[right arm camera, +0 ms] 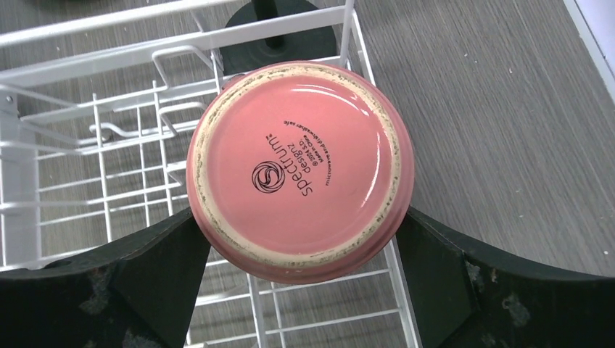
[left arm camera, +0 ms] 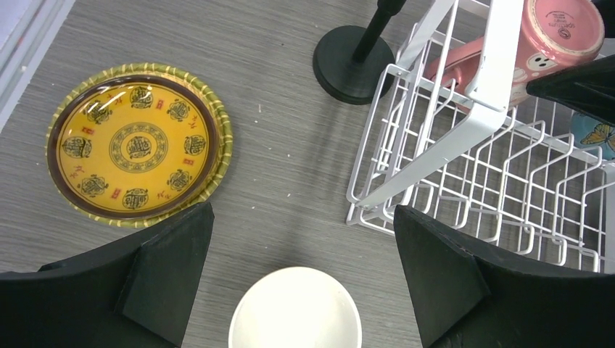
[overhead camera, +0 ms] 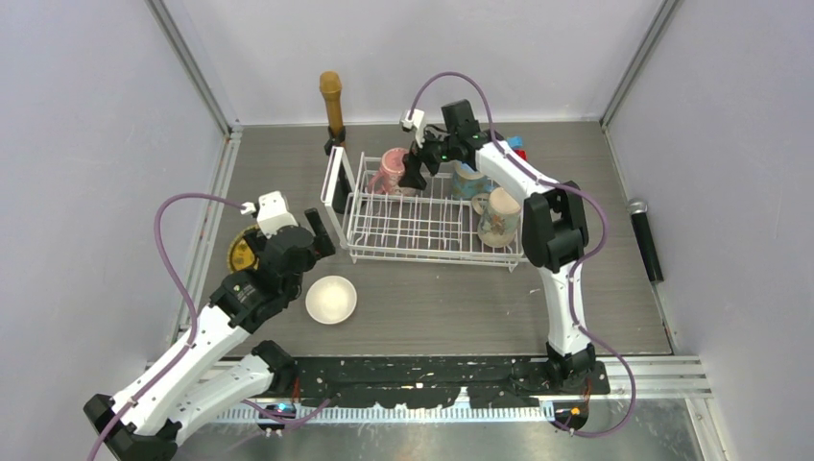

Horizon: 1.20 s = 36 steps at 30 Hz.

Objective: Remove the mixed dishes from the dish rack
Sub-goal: Adjust the cup in the dish rack.

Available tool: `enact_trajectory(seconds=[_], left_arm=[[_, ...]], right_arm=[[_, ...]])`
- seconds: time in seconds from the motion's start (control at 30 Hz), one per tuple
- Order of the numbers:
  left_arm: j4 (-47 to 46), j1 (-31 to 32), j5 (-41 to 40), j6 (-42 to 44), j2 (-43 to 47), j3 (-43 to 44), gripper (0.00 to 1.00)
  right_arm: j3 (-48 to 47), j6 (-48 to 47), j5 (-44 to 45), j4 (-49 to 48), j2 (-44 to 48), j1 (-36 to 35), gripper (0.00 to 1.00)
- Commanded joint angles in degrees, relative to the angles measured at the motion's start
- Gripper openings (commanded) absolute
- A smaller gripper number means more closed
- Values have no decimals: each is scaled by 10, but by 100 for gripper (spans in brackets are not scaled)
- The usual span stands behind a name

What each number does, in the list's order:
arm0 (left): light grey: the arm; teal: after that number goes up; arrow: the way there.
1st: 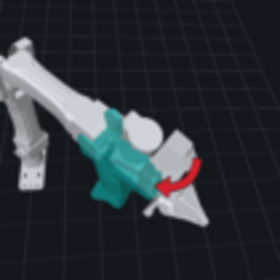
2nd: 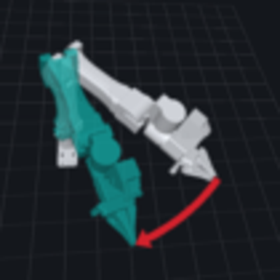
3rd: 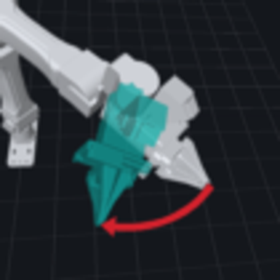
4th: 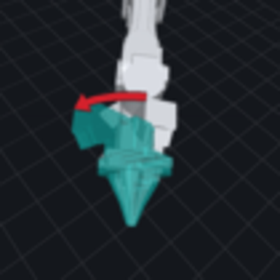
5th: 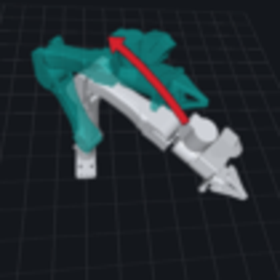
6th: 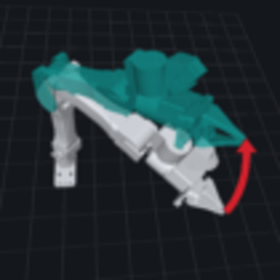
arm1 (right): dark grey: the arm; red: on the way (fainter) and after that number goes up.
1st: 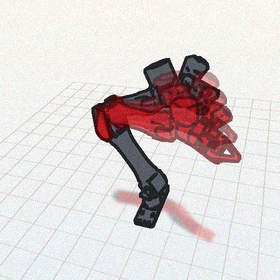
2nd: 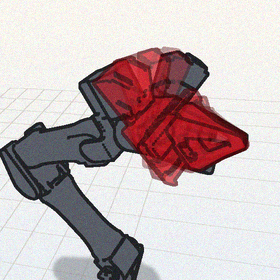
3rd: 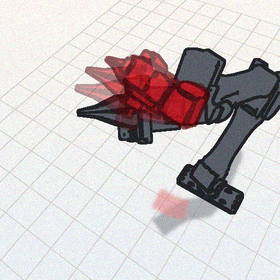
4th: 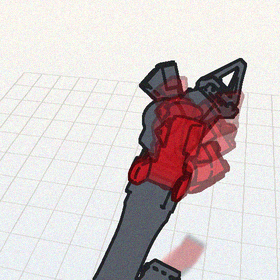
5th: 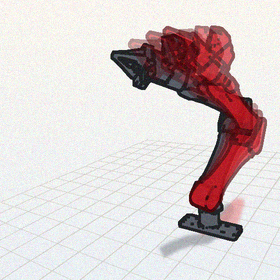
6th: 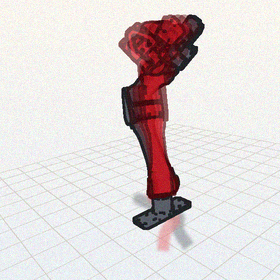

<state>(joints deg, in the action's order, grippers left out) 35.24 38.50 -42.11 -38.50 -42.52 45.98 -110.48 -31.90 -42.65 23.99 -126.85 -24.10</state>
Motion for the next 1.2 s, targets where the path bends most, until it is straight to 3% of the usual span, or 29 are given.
enact_trajectory(seconds=[0.0, 0.2, 0.37, 0.7, 0.77, 0.9, 1.03, 1.17], left_arm=[[-25, -2, -24, 4, 0, 18, 100], [-25, -3, -27, 4, -7, 18, 100], [-25, -3, -23, 4, -14, 20, 100], [-22, -3, -22, 2, -2, 17, 100], [-24, -2, -22, 2, -1, 16, 100], [-25, -3, -21, 1, -2, 16, 100], [-25, -3, -18, 0, -5, 16, 100], [-23, -3, -16, -2, -3, 15, 100]], right_arm=[[1, 80, 5, -97, 15, -2, 100], [90, 92, 24, -166, 72, -5, 100], [98, 129, 49, -174, 98, -16, 100], [118, 212, 207, -171, 147, -78, 100], [99, 257, 283, -156, 146, -102, 100], [6, 363, 589, -74, 108, -138, 100], [-35, 407, 674, -39, 69, -160, 100], [-56, 422, 694, -43, 46, -175, 100]])
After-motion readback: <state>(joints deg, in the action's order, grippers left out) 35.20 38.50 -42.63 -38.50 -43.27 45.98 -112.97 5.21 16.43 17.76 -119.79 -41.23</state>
